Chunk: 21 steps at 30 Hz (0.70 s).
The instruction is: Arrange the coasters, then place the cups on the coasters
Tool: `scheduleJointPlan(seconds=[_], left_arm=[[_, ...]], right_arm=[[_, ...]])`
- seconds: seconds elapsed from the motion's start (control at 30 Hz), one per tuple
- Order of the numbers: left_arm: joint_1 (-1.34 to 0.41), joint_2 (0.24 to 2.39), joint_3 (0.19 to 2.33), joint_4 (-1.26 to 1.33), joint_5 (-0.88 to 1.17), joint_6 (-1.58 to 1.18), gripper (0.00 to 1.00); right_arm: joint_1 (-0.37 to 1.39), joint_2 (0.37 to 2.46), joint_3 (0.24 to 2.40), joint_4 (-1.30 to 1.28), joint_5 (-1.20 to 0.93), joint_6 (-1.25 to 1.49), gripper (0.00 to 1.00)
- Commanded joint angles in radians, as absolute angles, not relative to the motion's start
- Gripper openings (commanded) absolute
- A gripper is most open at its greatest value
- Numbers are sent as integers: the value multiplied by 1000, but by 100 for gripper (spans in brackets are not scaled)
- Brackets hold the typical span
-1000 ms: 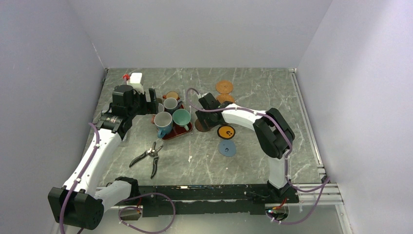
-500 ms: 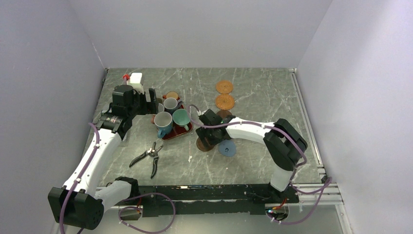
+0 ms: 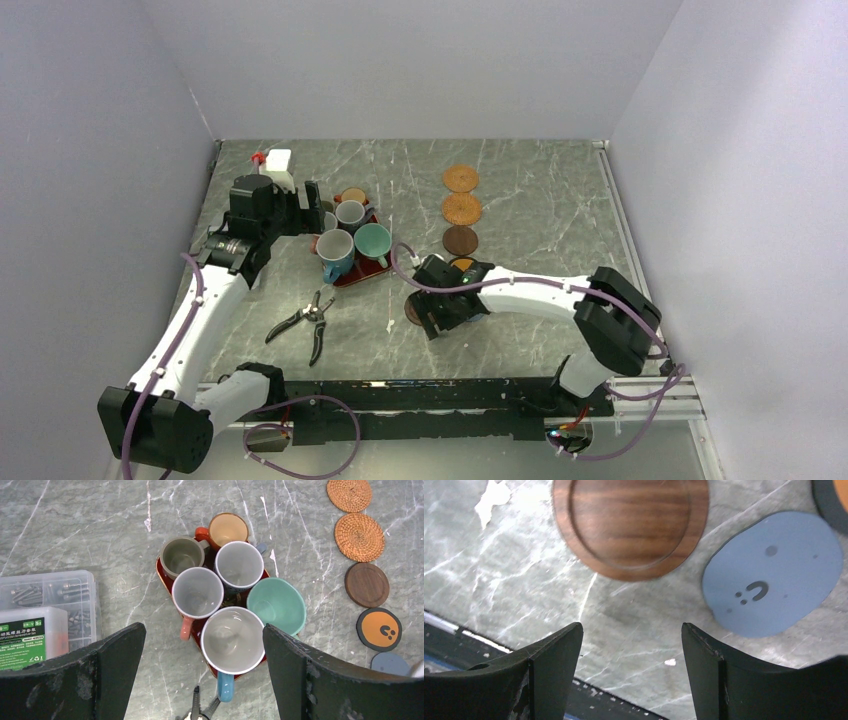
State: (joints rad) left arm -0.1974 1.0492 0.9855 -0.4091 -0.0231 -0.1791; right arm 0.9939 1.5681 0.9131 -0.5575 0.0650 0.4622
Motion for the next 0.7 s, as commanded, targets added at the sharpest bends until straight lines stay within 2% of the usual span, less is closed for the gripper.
scheduleJointPlan(seconds=[0.0, 0.13, 0.27, 0.47, 0.67], left_arm=[[-201, 1020, 1003, -385, -9, -181, 94], [-201, 1008, 996, -372, 19, -180, 94], [-202, 1005, 989, -365, 19, -184, 94], [-202, 1012, 989, -367, 16, -189, 94], [-202, 1012, 988, -367, 3, -183, 94]], right_arm=[[1031, 1486, 898, -591, 79, 535, 76], [1032, 1428, 899, -558, 106, 554, 78], [1032, 1425, 922, -457, 138, 532, 86], [1025, 1570, 1051, -355, 243, 432, 99], [975, 1700, 1138, -256, 220, 345, 99]])
